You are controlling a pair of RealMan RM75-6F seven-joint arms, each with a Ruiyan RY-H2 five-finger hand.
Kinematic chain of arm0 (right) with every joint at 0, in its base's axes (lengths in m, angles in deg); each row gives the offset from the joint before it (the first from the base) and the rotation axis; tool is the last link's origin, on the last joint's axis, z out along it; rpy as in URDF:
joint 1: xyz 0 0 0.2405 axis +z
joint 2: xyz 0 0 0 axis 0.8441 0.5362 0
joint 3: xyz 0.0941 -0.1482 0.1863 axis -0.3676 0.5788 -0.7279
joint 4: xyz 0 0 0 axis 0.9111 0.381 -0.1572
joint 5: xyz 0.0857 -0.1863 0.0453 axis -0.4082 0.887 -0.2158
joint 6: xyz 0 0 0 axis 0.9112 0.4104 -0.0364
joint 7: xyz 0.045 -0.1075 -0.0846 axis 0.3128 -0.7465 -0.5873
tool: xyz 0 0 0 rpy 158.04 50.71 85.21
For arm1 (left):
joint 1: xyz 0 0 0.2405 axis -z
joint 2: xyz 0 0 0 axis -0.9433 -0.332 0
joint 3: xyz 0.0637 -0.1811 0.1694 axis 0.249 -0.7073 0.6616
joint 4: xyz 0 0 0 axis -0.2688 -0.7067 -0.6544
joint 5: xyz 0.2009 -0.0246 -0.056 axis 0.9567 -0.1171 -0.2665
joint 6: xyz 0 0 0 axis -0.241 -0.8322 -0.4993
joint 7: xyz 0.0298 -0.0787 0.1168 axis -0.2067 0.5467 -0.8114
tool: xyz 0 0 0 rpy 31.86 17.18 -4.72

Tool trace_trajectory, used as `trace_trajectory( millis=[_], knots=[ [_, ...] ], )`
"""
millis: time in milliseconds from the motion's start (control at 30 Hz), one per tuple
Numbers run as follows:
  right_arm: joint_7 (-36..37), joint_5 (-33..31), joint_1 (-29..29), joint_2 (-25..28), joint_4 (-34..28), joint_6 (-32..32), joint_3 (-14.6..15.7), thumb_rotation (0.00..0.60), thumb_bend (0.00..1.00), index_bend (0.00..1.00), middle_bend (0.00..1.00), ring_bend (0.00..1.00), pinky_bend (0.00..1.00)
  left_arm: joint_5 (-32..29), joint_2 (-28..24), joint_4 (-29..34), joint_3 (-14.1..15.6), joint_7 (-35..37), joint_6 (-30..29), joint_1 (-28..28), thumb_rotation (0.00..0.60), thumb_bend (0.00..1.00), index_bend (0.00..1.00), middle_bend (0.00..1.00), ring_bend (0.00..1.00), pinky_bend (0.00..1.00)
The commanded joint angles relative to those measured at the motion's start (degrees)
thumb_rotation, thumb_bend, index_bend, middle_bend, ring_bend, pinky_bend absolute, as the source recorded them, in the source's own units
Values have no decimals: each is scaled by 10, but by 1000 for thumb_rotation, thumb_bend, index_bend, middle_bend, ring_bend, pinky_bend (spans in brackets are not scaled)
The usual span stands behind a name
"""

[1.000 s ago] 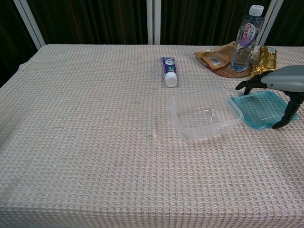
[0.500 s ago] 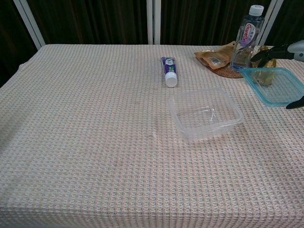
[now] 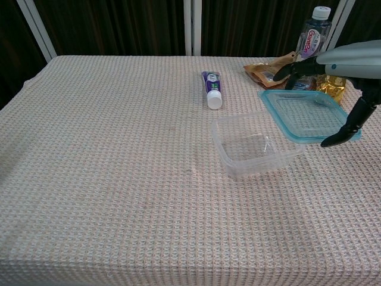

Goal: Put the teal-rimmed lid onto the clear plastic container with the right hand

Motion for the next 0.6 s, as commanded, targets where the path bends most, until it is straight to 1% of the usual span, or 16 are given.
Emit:
trace_trajectory(
  millis=[33, 133, 300, 433, 600],
  knots=[
    [-91, -92, 50, -57, -36, 40, -6, 600, 163, 90, 434, 26, 0, 1, 4, -12, 0, 13, 2, 2, 600, 0, 110, 45, 0, 0],
    [-129, -133, 78, -85, -35, 54, -10, 600, 170, 90, 434, 26, 0, 0, 8, -23, 0, 24, 4, 3, 600, 0, 110, 45, 0, 0],
    [-173, -196, 122, -122, -24, 69, -15, 600, 169, 90, 434, 26, 0, 0, 11, -33, -1, 35, 1, 2, 600, 0, 110, 45, 0, 0],
    [-198, -230, 146, -140, -19, 84, -12, 600, 170, 90, 433, 26, 0, -1, 13, -37, 0, 40, -1, 0, 600, 0, 110, 45, 0, 0],
    [-220, -260, 170, -147, -16, 94, -5, 600, 170, 90, 429, 26, 0, -3, 15, -39, 0, 41, -2, -1, 600, 0, 110, 45, 0, 0]
  ],
)
